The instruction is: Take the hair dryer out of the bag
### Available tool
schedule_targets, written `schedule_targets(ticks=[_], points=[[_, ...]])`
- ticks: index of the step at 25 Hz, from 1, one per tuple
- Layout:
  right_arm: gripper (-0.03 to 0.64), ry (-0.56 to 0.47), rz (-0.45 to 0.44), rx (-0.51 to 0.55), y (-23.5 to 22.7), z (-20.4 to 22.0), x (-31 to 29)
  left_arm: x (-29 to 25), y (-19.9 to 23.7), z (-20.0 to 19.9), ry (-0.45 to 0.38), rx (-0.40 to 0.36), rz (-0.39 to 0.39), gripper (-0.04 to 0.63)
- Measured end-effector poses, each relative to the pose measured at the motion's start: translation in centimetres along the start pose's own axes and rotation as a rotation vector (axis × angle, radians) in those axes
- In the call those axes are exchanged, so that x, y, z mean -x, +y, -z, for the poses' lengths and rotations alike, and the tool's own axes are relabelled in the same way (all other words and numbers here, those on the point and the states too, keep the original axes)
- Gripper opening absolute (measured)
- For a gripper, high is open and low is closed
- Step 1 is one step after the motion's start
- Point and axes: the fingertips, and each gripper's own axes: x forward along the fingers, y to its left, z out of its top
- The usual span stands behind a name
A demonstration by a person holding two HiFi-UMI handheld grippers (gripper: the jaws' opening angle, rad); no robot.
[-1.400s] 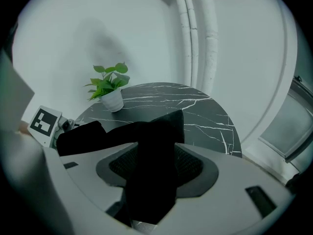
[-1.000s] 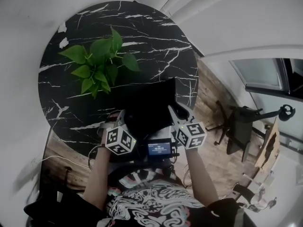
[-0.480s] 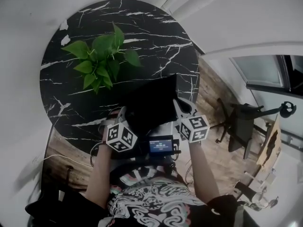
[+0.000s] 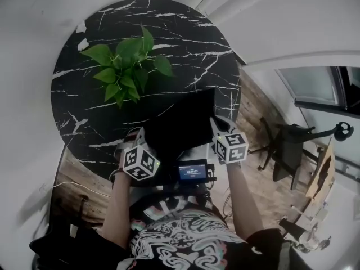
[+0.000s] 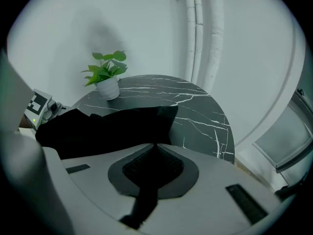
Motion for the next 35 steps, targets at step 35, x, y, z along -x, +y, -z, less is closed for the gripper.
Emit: schedule_targets(ticks=[35], points=[[0.021,0.179,0.054,0.184,1.2,1.7,-4.4,3.2,-0.3,3.1,-0.001,0.055,-0.056,0.190]])
